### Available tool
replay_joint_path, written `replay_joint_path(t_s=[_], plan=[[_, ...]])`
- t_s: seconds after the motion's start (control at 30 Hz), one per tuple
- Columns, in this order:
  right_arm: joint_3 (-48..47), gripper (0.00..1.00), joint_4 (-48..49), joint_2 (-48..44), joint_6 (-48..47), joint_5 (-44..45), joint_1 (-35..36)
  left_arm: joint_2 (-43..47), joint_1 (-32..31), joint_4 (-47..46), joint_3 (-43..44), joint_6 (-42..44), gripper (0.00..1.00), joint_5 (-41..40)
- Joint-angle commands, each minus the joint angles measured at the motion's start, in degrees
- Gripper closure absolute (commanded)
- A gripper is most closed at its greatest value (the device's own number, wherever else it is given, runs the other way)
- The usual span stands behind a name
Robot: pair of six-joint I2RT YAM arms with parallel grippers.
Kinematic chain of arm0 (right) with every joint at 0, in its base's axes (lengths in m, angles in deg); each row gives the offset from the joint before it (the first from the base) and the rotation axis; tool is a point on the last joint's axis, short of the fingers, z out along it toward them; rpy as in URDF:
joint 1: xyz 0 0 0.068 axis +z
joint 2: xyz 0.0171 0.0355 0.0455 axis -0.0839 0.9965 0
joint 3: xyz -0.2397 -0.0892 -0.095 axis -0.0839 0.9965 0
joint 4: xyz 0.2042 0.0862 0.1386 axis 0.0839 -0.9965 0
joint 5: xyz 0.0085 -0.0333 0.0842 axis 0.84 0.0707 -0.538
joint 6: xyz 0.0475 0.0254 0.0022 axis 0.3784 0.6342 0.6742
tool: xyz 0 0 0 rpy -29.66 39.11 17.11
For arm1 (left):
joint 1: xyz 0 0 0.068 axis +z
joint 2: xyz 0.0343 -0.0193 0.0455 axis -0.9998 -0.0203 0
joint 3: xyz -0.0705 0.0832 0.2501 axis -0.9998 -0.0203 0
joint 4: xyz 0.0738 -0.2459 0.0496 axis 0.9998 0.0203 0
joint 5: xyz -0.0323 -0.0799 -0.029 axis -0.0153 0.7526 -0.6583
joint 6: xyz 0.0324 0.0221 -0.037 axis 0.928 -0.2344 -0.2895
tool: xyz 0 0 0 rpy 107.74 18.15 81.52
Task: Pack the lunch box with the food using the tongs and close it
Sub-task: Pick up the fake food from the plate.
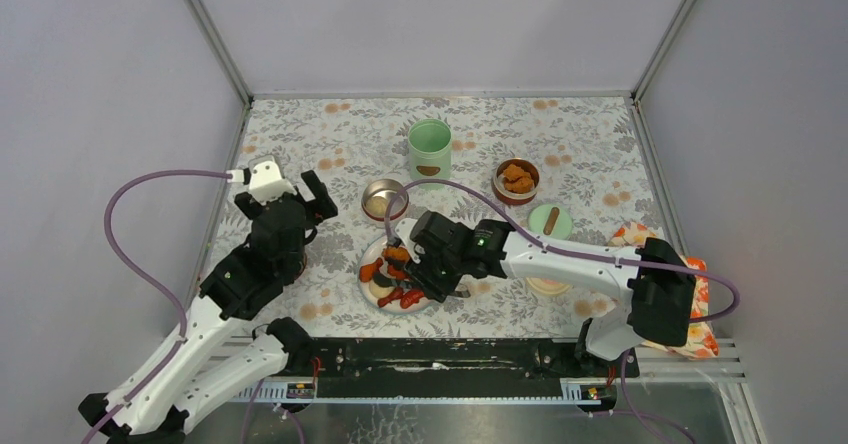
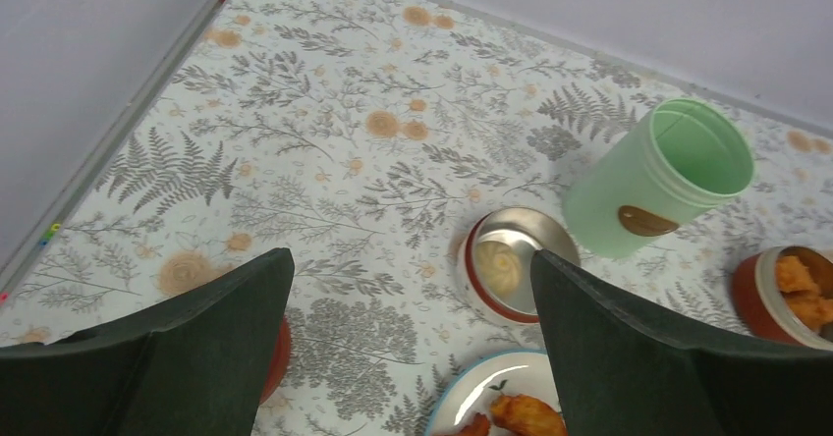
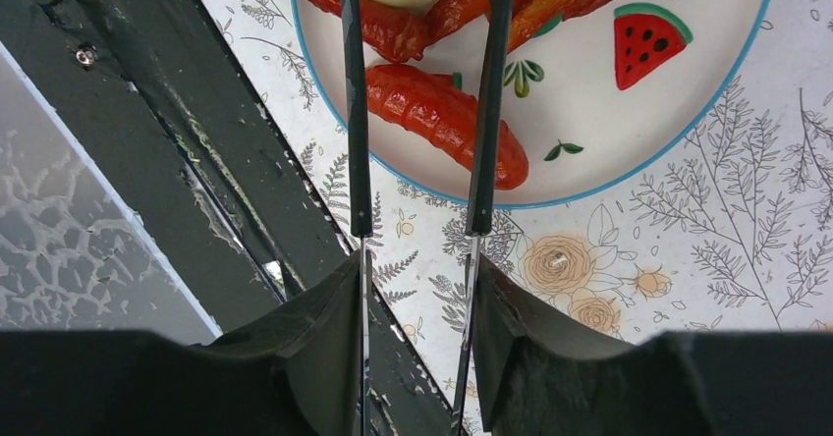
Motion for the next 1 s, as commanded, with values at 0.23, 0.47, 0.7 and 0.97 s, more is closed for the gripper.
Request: replay_joint_path(t_s=[0.23, 0.47, 0.7, 0.97], plan=[[-3.5, 0.52, 1.1, 2.6, -0.8, -3.7, 1.7, 3.1, 1.5, -4.5, -4.2, 3.9, 0.01, -3.8], [-3.4, 0.52, 1.8, 3.0, -0.6, -4.5, 1.8, 1.7, 5.4, -4.7, -4.1, 3.0, 0.01, 1.0], [-3.3, 0.61, 1.8, 4.9, -0.4, -2.4, 1.8, 1.8, 9.5, -5.7, -4.5, 2.4, 0.01, 5.0], [-3.5, 0.75, 1.8, 2.0, 0.5, -2.1, 1.8, 2.0, 11.1, -5.8, -4.5, 2.2, 0.01, 6.9]])
